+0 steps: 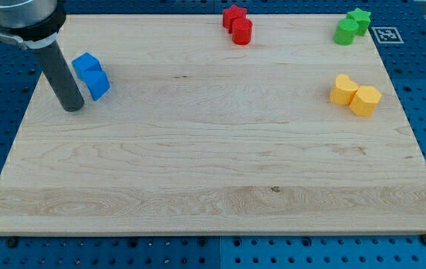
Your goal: Nudge the blue triangle a bit up
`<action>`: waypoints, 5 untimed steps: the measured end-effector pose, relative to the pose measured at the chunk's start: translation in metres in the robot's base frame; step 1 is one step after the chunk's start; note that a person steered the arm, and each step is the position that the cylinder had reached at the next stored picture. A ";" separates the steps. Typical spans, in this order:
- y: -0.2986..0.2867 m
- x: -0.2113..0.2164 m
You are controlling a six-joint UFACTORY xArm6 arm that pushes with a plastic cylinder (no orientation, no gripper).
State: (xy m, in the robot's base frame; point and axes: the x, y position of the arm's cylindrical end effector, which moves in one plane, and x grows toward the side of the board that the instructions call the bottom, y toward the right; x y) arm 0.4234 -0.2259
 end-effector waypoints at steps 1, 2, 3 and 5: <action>0.003 -0.001; 0.012 -0.003; 0.034 -0.004; 0.052 -0.016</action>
